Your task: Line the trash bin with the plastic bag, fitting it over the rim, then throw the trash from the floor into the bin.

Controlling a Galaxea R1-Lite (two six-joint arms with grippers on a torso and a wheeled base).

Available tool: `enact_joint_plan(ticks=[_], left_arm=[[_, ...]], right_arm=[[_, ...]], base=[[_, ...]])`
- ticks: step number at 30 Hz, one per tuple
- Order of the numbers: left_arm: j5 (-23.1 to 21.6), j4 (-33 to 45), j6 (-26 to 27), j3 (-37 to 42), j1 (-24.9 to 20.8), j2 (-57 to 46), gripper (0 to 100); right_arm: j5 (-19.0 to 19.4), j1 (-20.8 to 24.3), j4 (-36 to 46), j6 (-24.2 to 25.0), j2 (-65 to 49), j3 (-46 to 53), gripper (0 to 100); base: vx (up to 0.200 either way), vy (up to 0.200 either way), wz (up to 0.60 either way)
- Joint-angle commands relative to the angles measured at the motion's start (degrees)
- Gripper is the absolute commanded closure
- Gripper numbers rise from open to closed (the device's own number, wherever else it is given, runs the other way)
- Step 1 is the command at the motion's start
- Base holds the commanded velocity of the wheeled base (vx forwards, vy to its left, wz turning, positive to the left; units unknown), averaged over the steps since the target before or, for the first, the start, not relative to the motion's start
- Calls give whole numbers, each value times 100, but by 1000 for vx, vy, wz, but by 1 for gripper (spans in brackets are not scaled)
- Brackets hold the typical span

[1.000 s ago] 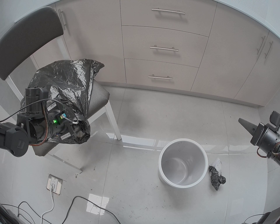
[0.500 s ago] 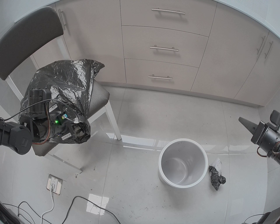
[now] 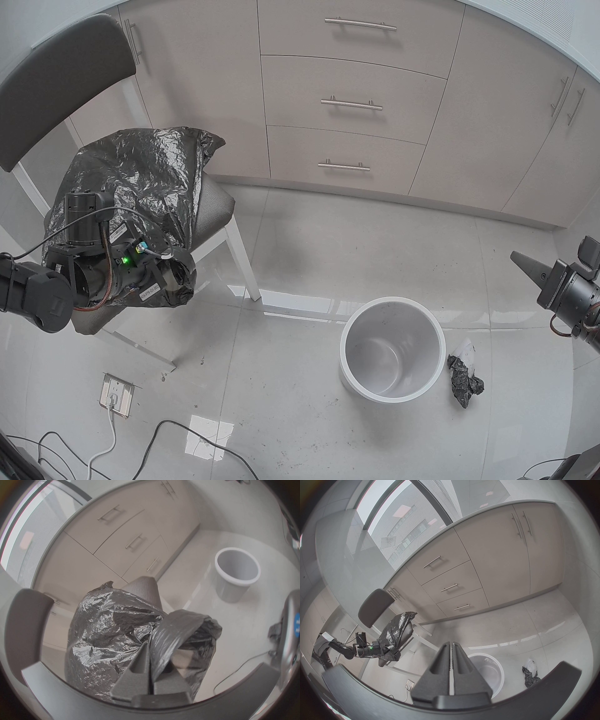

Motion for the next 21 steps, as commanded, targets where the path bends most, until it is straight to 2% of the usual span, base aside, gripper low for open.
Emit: enact_joint_plan(ticks=[1,4,8,9,10,11,12,13,16,19,21], left_arm=[[-221,-97,-460,7,-250,-67,100],[-335,-211,-952,-2,-487,-146,100],[-361,-537,-2393,-81,-1102,-252,100],[-300,-818,-3369,-160,-1445,-331,100],[-265,-906,-3676,-195,-1551,-348,100],[52,-1204,-4775,-441,-1946,-401,100],[474,-1275,-5417,-696,-2192,-410,100],[860,-1275,-5777,-898,-2350,-401,100],[1950,-1248,-6418,-1478,-2667,-278,100],[2108,-1222,-6884,-1575,-3018,-243,100],[2108,-1213,-6937,-1584,-3071,-243,100]], right_arm=[[1,2,-2,-1,-8,1,100],[1,2,-2,-1,-17,1,100],[19,2,6,-19,-61,19,100],[28,11,6,-36,-70,27,100],[28,11,15,-45,-70,27,100],[28,11,15,-62,-61,27,100],[19,11,15,-62,-61,27,100],[19,20,24,-71,-70,27,100],[-7,29,24,-80,-122,27,100],[-16,134,77,-106,-175,63,100],[-25,161,86,-106,-175,80,100]], base=[[0,0,0],[0,0,0],[0,0,0],[0,0,0],[0,0,0],[0,0,0],[0,0,0],[0,0,0],[0,0,0],[0,0,0],[0,0,0]])
